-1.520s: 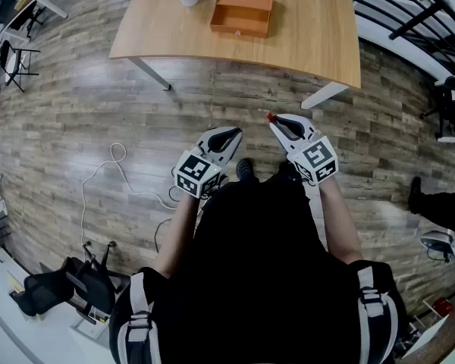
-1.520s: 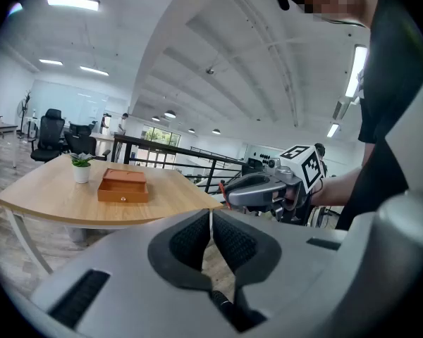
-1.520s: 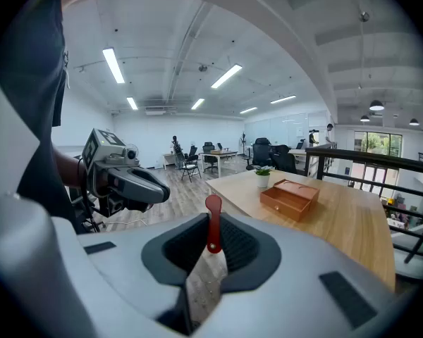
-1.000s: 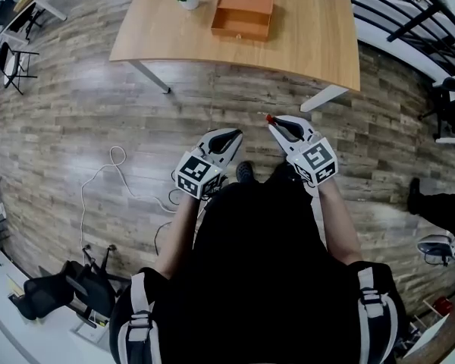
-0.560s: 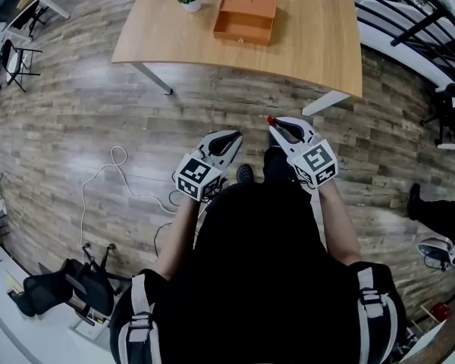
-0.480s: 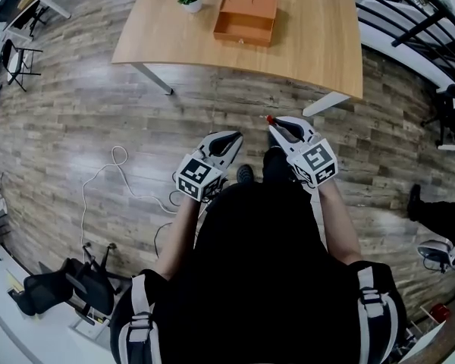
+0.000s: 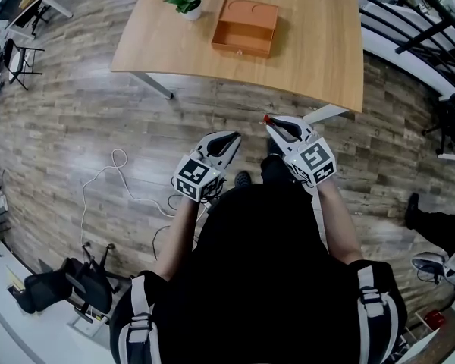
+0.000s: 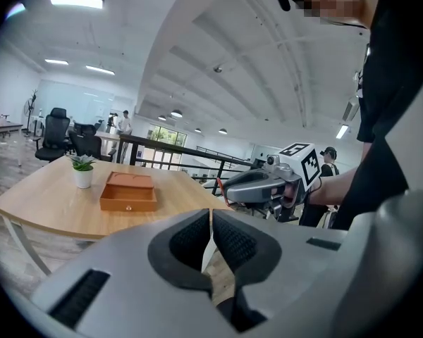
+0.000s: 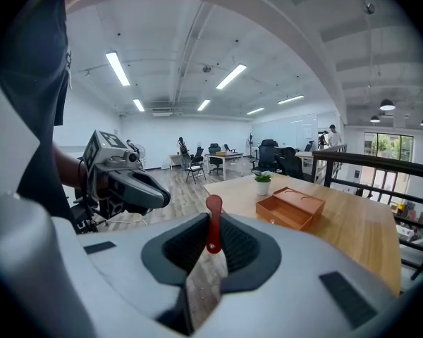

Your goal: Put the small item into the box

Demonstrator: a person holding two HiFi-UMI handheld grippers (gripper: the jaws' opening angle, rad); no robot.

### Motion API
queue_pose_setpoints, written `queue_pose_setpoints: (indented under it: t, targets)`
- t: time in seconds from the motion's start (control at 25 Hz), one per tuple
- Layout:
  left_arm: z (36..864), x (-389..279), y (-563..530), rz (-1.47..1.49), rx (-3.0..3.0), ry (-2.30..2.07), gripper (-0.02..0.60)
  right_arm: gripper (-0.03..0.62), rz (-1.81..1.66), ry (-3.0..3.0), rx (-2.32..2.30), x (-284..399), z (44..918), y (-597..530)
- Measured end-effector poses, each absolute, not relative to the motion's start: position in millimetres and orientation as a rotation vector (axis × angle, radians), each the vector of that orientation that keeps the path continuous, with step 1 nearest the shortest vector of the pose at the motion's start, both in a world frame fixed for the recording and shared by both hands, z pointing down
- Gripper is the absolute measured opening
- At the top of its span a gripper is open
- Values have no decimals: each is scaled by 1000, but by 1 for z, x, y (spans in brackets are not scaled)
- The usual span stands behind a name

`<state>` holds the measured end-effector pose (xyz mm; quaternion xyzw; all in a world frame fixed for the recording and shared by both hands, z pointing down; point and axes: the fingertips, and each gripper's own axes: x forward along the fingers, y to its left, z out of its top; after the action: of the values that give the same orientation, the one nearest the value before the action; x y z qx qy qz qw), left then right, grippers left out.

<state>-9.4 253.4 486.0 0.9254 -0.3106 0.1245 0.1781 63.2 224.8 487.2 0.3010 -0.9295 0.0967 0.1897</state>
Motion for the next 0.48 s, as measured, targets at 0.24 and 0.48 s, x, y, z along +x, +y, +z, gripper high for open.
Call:
queue_pose_setpoints:
  t: [0.24, 0.48]
  targets:
    - [485, 11, 218, 361, 2612, -884, 28, 66, 266, -2618, 832, 83, 484, 187]
    - [481, 33, 189, 364, 2602, -918, 28, 66, 274, -2632, 799, 104, 484, 157]
